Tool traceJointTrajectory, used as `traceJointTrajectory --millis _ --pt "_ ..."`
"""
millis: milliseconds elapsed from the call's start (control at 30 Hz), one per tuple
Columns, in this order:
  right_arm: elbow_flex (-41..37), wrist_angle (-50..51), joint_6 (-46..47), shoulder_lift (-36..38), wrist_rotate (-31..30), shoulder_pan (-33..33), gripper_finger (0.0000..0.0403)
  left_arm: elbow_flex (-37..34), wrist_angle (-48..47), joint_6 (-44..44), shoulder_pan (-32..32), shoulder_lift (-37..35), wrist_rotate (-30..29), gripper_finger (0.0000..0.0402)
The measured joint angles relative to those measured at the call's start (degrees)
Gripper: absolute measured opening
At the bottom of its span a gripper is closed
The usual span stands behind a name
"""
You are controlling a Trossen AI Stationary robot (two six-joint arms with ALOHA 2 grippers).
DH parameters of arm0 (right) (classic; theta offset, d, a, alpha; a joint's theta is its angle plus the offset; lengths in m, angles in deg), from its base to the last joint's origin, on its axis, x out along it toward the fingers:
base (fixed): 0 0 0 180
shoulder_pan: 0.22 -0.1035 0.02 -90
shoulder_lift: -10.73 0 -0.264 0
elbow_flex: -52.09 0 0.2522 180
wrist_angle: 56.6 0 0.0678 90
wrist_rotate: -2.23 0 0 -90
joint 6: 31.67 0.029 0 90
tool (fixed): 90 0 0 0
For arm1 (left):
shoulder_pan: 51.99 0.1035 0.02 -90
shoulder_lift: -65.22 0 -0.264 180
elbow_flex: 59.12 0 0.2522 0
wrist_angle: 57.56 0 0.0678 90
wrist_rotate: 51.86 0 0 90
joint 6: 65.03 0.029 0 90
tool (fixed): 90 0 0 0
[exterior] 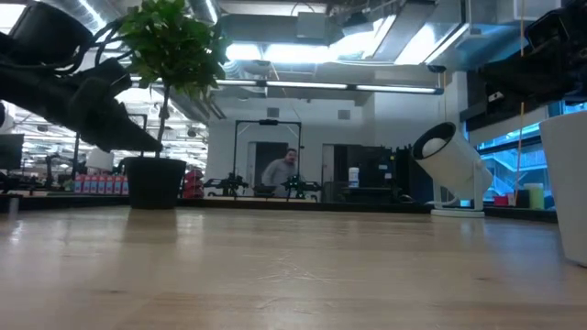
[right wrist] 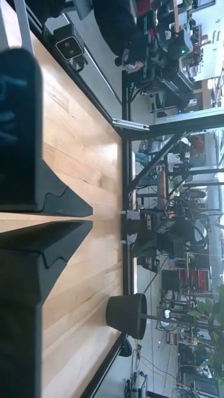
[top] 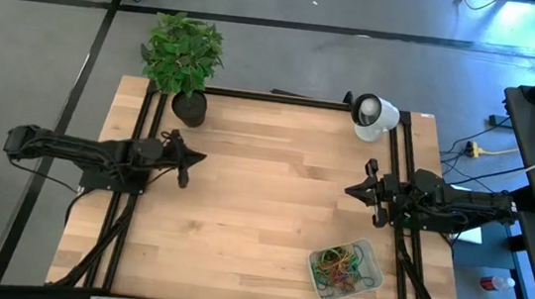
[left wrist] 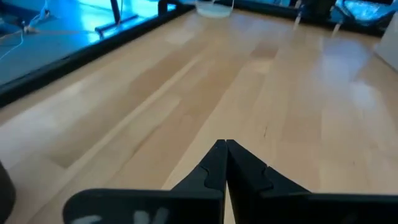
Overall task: Pick and place rubber bands into bin
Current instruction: Return to Home Position
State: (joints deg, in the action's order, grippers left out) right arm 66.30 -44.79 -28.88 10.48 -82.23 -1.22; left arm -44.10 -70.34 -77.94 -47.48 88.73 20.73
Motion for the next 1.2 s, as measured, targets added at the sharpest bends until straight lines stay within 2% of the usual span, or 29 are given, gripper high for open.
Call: traceJointTrajectory --millis 300,567,900,1067,1200 --pt "0.0 0.0 -0.1 0.0 0.0 0.0 0.0026 0.0 0.0 6.0 0.0 -7.0 -0.9 0.0002" --pt "0.0 0.0 0.0 0.0 0.0 0.0 0.0026 0.0 0.0 7.1 0.0 -12.6 -0.6 0.0002" --pt "0.0 0.0 0.0 0.0 0.0 0.0 0.0026 0.0 -0.7 10.2 0.0 -19.4 4.3 0.0001" --pt "0.0 0.0 0.0 0.0 0.0 0.0 0.0026 0.7 -2.8 9.9 0.0 -23.4 4.7 0.0002" --pt "0.0 0.0 0.0 0.0 0.0 0.0 0.0026 1.2 -3.7 10.5 0.0 -23.5 5.1 0.0001"
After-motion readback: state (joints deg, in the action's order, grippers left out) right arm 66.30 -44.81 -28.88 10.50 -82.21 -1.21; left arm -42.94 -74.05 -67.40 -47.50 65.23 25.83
